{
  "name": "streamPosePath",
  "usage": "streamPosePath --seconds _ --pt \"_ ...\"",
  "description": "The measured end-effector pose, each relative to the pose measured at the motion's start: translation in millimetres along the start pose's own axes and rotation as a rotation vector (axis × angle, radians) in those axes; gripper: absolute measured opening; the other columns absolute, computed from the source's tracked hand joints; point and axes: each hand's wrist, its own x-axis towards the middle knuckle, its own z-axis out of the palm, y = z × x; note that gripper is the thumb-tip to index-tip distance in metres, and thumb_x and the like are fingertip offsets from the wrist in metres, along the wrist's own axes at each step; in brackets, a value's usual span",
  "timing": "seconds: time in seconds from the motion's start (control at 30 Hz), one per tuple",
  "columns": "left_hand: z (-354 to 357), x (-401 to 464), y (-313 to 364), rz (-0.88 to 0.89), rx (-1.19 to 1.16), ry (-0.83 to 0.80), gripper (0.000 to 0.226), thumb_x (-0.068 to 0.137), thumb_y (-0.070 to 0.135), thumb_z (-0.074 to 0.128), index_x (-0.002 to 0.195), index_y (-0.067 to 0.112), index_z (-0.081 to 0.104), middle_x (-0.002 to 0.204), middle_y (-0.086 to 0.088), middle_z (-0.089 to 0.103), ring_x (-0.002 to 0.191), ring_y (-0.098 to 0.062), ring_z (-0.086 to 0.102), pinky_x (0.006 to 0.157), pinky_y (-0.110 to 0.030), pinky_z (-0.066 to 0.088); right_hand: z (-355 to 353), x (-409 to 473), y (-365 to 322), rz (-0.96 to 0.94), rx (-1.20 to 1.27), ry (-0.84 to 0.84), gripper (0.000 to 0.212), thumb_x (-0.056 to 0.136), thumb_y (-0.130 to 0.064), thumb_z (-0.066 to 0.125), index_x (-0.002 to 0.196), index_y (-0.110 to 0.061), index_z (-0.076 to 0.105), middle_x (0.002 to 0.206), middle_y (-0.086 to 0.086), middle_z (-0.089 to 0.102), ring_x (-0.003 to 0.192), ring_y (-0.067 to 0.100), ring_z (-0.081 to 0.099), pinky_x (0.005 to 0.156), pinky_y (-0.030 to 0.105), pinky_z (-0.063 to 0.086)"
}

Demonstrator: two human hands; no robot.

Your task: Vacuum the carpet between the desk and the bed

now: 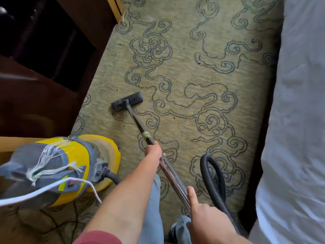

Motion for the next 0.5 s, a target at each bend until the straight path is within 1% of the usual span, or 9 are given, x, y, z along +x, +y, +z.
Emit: streamPosePath --seconds 0.07,0.13,0.23,0.3,0.37,0.43,0.5 --pt "-15 17 17 0.004 -0.027 -0.003 0.051 0.105 0.038 0.045 0.134 -0.004 0.050 0.133 -0.025 0.061 0.119 -0.042 0.064 0.101 -0.050 0.053 -15 14 -18 -0.006 -0.010 -0.027 0.103 0.088 -0.029 0.056 0.158 -0.028 -0.019 0.118 0.005 0.068 0.102 0.026 0.068 0.078 0.036 0.047" --pt "-27 30 34 0.006 -0.033 -0.003 0.052 0.106 0.037 0.044 0.135 -0.005 0.049 0.135 -0.025 0.060 0.121 -0.042 0.063 0.100 -0.051 0.054 -31 25 -34 -0.011 -0.020 -0.011 0.102 0.086 -0.023 0.055 0.158 -0.027 -0.017 0.116 0.004 0.069 0.100 0.026 0.068 0.077 0.036 0.049" --pt "-43 51 64 0.040 -0.127 -0.037 0.052 0.105 0.034 0.044 0.138 -0.007 0.047 0.139 -0.029 0.057 0.124 -0.044 0.061 0.103 -0.054 0.052 -60 39 -62 -0.020 -0.021 -0.012 0.099 0.083 -0.014 0.049 0.160 -0.023 -0.014 0.110 0.005 0.068 0.095 0.029 0.067 0.070 0.034 0.044" --pt "-56 61 85 0.044 -0.120 -0.024 0.051 0.106 0.034 0.045 0.139 -0.005 0.046 0.139 -0.027 0.058 0.125 -0.042 0.061 0.105 -0.051 0.051 -80 48 -79 -0.014 -0.012 -0.019 0.098 0.082 -0.009 0.046 0.160 -0.022 -0.012 0.096 0.003 0.062 0.081 0.029 0.061 0.066 0.034 0.041" --pt "-68 65 103 0.027 -0.114 -0.017 0.052 0.106 0.036 0.043 0.141 -0.002 0.045 0.139 -0.023 0.059 0.127 -0.039 0.060 0.107 -0.048 0.051 -99 56 -93 -0.009 -0.027 -0.036 0.099 0.081 -0.008 0.046 0.160 -0.021 -0.011 0.086 0.002 0.056 0.072 0.027 0.053 0.061 0.035 0.040" --pt "-75 65 117 0.037 -0.115 -0.038 0.051 0.107 0.035 0.040 0.143 0.000 0.046 0.140 -0.021 0.060 0.127 -0.037 0.061 0.106 -0.046 0.052 -113 61 -102 -0.007 -0.033 -0.026 0.099 0.080 -0.007 0.047 0.160 -0.020 -0.011 0.082 0.002 0.054 0.070 0.027 0.052 0.057 0.035 0.039" --pt "-80 64 131 0.073 -0.113 -0.056 0.050 0.107 0.032 0.038 0.145 0.001 0.047 0.141 -0.019 0.060 0.126 -0.035 0.063 0.103 -0.046 0.055 -124 67 -108 -0.024 -0.051 -0.022 0.100 0.080 -0.007 0.048 0.160 -0.019 -0.011 0.084 0.002 0.055 0.071 0.028 0.052 0.058 0.035 0.039"
